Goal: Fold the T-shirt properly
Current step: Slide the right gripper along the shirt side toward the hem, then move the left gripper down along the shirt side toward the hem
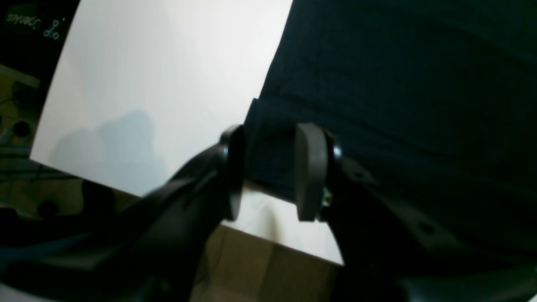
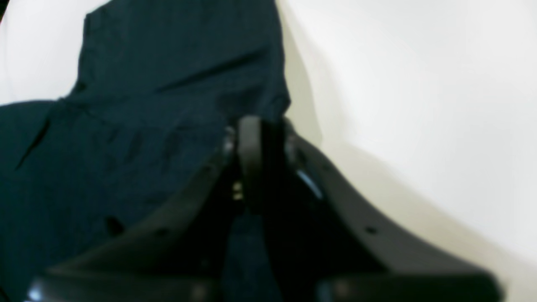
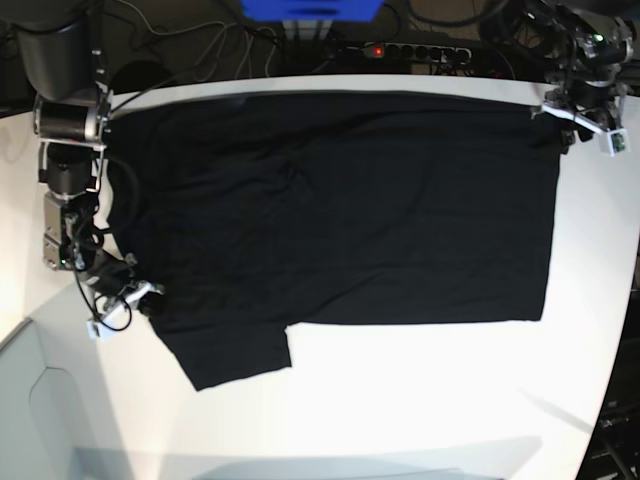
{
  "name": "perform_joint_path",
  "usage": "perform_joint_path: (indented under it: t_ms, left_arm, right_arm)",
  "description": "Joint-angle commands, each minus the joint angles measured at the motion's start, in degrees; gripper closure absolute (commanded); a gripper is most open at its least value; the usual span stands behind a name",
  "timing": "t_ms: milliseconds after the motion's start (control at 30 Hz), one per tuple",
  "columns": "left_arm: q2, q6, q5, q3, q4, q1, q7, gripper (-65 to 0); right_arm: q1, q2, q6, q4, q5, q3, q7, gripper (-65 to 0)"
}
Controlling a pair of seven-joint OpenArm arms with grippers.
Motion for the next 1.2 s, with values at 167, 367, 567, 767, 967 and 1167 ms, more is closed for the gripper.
perform_joint_path:
  t_ms: [167, 367, 567, 767, 967, 1167]
  left_arm:
    - [-2.79, 0.19, -1.21, -0.1, 1.11, -5.4, 3.51, -20.3]
    - [-6.66, 0.19, -1.21, -0.19, -0.73, -16.39, 13.88, -20.4]
    - [-11.41, 0.19, -0.77, -0.28, -13.22, -28.08, 18.54, -20.4]
    - [-20.38, 0.27, -0.86, -0.54, -40.73, -38.98, 15.64, -28.4]
    - [-26.71, 0.27, -0.77, -0.01, -64.03, -45.05, 5.01, -46.3]
    - [-30.57, 0.27, -0.77, 8.78, -82.67, -49.09, -11.35, -45.8]
  right_arm:
    - [0.31, 0.3, 0.14, -0.04, -1.93, -4.96, -2.65, 0.0]
    - [0.31, -0.4, 0.14, -0.04, -1.93, -5.05, -2.65, 0.0]
    - [0.22, -0.49, 0.14, -0.04, -1.93, -5.05, -2.65, 0.0]
    - [0.05, -0.49, 0.14, -0.04, -1.93, -5.05, -2.65, 0.0]
    - [0.05, -0.49, 0.14, -0.04, -1.93, -5.05, -2.65, 0.0]
    - [0.14, -0.49, 0.14, -0.04, -1.93, -5.05, -2.65, 0.0]
